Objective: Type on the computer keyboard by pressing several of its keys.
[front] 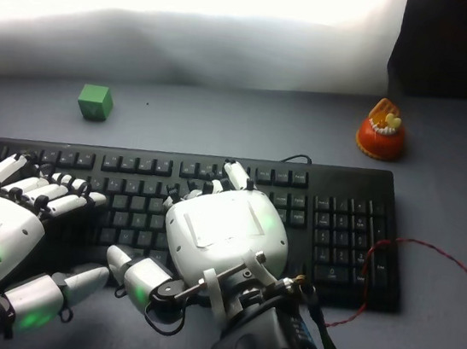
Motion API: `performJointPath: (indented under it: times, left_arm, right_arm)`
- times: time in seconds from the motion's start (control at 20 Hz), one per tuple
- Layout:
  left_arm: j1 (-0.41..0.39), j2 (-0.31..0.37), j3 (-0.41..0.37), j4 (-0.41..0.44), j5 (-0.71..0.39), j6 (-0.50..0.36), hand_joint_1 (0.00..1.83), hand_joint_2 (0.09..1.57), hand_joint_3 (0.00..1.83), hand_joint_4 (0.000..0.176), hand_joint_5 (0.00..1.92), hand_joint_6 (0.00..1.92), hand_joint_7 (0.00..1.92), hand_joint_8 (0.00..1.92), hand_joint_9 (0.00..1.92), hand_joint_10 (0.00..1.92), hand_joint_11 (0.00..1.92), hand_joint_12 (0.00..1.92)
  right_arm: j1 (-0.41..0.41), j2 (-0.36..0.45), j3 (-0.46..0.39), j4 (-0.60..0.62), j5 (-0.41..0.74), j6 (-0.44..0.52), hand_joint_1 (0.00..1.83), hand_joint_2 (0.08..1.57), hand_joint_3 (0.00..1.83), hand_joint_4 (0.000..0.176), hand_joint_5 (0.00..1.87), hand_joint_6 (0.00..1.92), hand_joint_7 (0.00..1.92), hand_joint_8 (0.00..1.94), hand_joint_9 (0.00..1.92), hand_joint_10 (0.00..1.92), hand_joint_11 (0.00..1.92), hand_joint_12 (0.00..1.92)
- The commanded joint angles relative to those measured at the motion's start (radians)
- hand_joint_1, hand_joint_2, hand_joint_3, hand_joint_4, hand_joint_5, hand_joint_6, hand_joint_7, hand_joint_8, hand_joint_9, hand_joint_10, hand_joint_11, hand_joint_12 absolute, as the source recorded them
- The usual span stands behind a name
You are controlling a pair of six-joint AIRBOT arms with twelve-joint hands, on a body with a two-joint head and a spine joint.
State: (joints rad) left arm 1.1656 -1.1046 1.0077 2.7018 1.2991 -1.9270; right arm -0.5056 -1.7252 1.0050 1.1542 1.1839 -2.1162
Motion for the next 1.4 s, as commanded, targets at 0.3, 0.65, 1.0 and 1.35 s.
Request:
performJointPath:
  times: [0.3,0.65,1.0,1.35]
  left_arm:
    - [-0.031,0.007,0.008,0.027,0.115,-0.002,0.15,1.31,0.00,0.004,0.43,0.04,0.43,0.00,0.42,0.07,0.00,1.28]
    - [-0.075,-0.017,0.051,0.027,0.111,0.002,0.17,1.31,0.00,0.015,0.38,0.02,0.42,0.00,0.41,0.07,0.00,1.27]
    - [-0.096,-0.050,0.097,0.027,0.098,0.006,0.19,1.30,0.00,0.019,0.37,0.02,0.43,0.00,0.43,0.08,0.00,1.32]
    - [-0.104,-0.045,0.105,0.027,0.095,0.006,0.42,1.24,0.00,0.019,0.35,0.01,0.42,0.00,0.42,0.09,0.00,1.31]
  right_arm:
    - [0.012,0.039,-0.051,-0.114,0.089,-0.060,0.00,1.20,0.00,0.000,0.59,0.12,0.68,0.01,0.52,0.67,0.12,1.57]
    - [0.077,0.156,-0.168,-0.140,0.134,-0.096,0.00,1.21,0.00,0.000,0.55,0.08,0.65,0.00,0.51,0.71,0.15,1.59]
    - [0.098,0.394,-0.336,-0.124,0.042,-0.092,0.00,1.21,0.00,0.000,0.55,0.08,0.64,0.00,0.50,0.73,0.14,1.60]
    - [0.123,0.553,-0.421,-0.059,0.009,-0.185,0.01,1.21,0.00,0.000,0.55,0.07,0.64,0.00,0.47,0.77,0.12,1.60]
